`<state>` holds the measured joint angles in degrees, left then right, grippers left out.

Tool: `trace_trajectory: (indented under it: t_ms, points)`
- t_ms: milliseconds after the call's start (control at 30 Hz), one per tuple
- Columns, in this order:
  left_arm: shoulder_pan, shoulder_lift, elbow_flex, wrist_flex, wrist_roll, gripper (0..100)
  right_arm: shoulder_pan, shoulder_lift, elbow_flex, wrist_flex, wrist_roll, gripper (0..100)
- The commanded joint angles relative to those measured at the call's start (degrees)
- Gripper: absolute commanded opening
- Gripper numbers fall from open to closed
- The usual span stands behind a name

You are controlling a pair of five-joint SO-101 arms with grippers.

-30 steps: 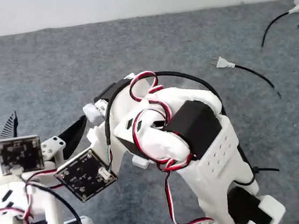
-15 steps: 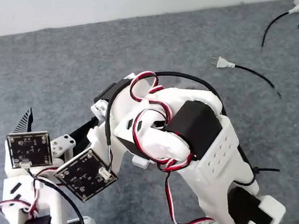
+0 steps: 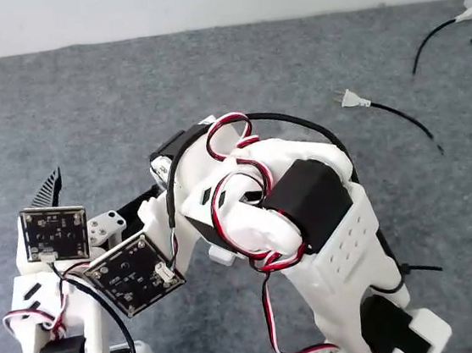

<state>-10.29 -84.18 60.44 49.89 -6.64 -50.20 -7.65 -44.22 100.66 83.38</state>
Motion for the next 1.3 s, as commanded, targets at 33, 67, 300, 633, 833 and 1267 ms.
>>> trace_trajectory:
  t_ms: [33, 67, 300, 633, 833, 1267]
  points:
    - [-1.8, -1.4, -3.5, 2.1, -1.6, 50, -0.7, -1.3, -0.3, 2.4, -0.9, 1.0]
    - [-2.6, -2.4, -4.4, 2.8, -1.8, 50, -0.7, -1.3, -0.3, 2.4, -0.9, 1.0]
    - [-6.0, -11.7, -7.3, 10.6, -3.5, 50, -0.5, -1.4, 1.9, 2.3, -0.8, 1.0]
    - [-6.3, -20.0, -6.8, 17.1, -6.9, 50, -0.5, -1.5, 2.2, 2.2, -0.8, 1.0]
    - [-6.1, -19.9, -6.0, 16.8, -6.8, 50, -0.5, -1.8, 2.5, 2.3, -0.9, 1.0]
    - [-6.0, -19.5, -8.4, 14.7, -6.9, 50, -0.4, -2.0, 2.5, 2.4, -1.3, 1.0]
